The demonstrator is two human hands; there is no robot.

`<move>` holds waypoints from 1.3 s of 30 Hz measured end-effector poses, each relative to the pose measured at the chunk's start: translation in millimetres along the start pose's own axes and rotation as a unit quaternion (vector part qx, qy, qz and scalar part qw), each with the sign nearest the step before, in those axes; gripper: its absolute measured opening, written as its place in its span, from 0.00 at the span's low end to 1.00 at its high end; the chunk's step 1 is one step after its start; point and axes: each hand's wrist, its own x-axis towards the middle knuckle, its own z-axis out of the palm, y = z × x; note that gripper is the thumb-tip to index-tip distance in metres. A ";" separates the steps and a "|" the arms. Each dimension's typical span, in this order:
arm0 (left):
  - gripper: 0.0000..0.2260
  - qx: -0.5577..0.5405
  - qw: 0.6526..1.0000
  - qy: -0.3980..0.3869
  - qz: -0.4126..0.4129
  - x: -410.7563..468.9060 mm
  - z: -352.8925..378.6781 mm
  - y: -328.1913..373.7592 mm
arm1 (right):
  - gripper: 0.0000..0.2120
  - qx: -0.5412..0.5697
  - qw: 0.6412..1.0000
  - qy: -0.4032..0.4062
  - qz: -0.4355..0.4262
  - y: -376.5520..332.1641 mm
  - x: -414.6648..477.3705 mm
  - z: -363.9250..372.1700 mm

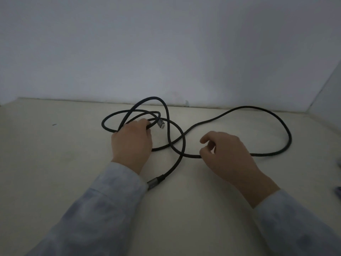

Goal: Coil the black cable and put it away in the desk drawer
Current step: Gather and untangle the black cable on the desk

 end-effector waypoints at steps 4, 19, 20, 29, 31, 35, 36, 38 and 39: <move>0.13 -0.048 0.999 -0.024 0.009 -4.8 -0.3 9.9 | 0.15 0.002 0.998 -0.060 0.010 -5.1 0.8 8.6; 0.13 -0.135 0.990 0.010 0.033 -7.6 0.3 22.2 | 0.07 0.132 0.980 -0.116 0.091 -22.9 19.9 34.9; 0.13 -0.143 0.989 0.022 0.028 -6.8 0.3 20.9 | 0.06 0.186 0.973 -0.099 0.098 -22.9 19.3 34.6; 0.29 -0.202 0.972 -0.061 0.106 -15.6 -2.0 22.7 | 0.05 0.432 0.895 0.028 0.107 -28.1 17.3 27.4; 0.21 -0.173 0.969 -0.104 0.144 -18.7 -1.2 23.8 | 0.06 0.417 0.905 0.051 0.069 -27.2 16.6 26.3; 0.09 -0.115 0.976 -0.104 0.151 -19.6 3.1 23.6 | 0.06 0.410 0.907 0.094 0.025 -28.9 15.6 23.9; 0.12 -0.106 0.979 -0.094 0.147 -18.1 4.4 22.2 | 0.06 0.402 0.908 0.115 0.021 -29.1 15.9 23.7; 0.18 -0.100 0.984 -0.068 0.130 -14.8 7.6 18.3 | 0.06 0.378 0.910 0.170 0.017 -28.1 16.8 21.2; 0.19 -0.098 0.986 -0.059 0.122 -14.1 8.4 17.0 | 0.06 0.375 0.908 0.189 0.021 -26.7 17.2 19.5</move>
